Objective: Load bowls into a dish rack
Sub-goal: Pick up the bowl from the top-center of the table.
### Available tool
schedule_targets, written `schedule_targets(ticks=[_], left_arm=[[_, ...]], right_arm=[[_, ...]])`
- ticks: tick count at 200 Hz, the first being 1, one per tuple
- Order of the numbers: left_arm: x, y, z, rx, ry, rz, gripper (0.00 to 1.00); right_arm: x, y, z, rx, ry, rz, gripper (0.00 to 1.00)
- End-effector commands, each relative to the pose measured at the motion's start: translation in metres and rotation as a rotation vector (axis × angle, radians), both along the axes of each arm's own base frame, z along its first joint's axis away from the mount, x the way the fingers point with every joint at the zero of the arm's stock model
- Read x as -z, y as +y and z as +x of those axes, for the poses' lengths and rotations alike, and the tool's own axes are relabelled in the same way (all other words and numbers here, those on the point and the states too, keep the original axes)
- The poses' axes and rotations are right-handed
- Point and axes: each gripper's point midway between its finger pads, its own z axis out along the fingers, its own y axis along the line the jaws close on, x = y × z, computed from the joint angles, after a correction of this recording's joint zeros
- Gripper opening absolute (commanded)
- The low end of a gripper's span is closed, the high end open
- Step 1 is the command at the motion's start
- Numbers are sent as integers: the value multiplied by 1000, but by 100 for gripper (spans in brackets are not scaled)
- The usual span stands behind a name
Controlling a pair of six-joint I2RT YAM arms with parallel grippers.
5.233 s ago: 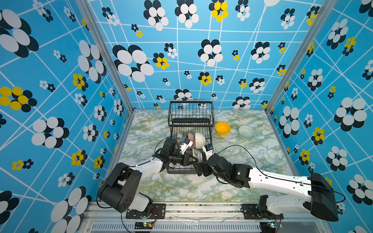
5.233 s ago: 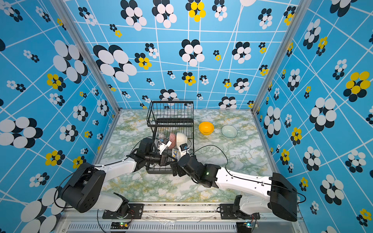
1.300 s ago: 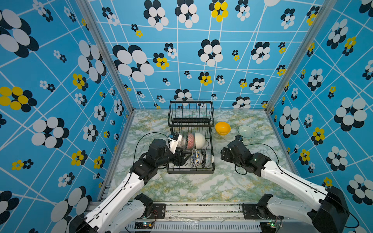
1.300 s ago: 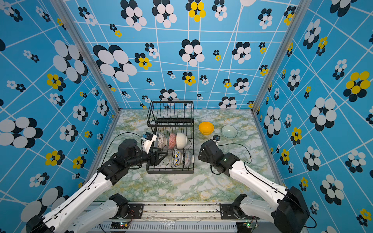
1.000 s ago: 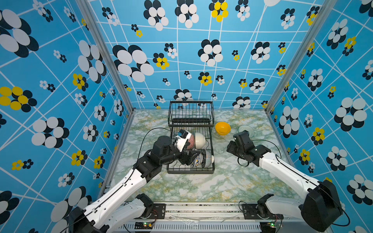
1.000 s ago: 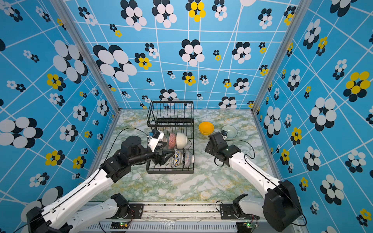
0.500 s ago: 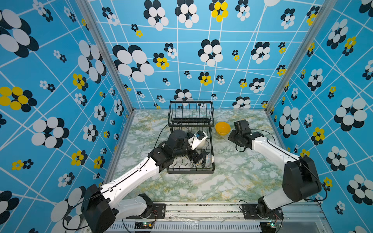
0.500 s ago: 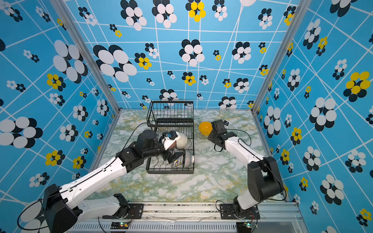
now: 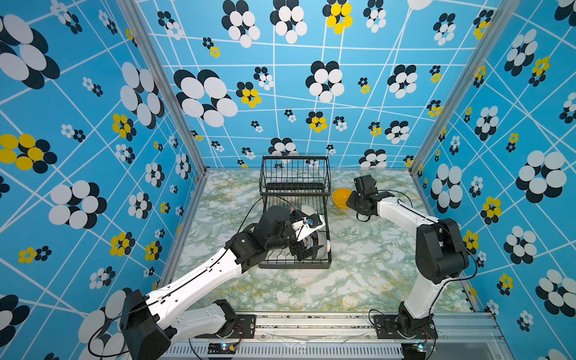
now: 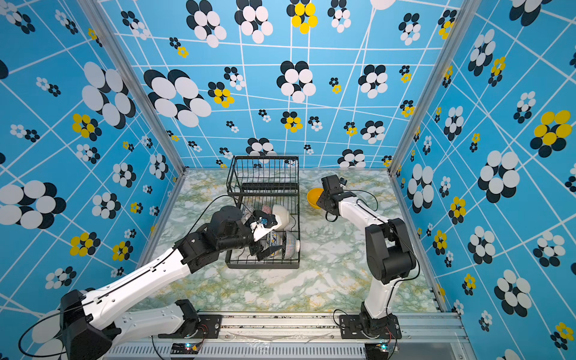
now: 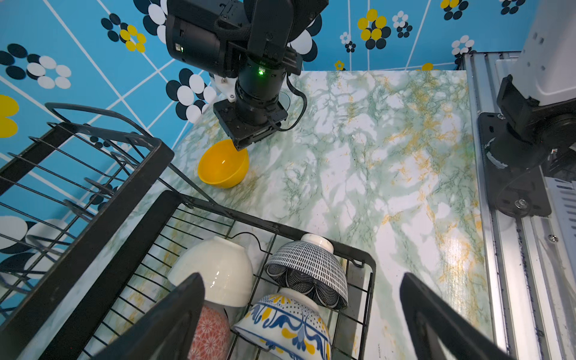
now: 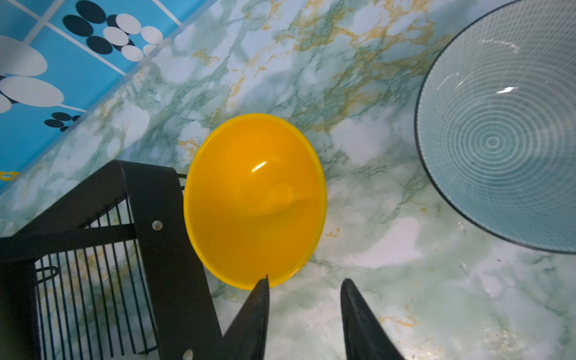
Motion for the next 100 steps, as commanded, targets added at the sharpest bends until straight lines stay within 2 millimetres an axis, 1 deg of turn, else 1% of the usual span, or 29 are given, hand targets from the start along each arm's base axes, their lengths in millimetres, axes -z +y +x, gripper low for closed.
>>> schedule_targets(ticks=[1,18,69,100], left_arm=[[15,6,-1,2,5,57,99],[18,8,-3,4,1,65,99],[10,7,-7,11,1,23,99],[3,9,-7,0,-23,3,99]], right_arm=[[3,-4,8,15,9,-12,41],[8,-4,13,18,15,-18,40],[18,-5,22,36,22,-35,39],[20,-6,24,39,25,-42,34]])
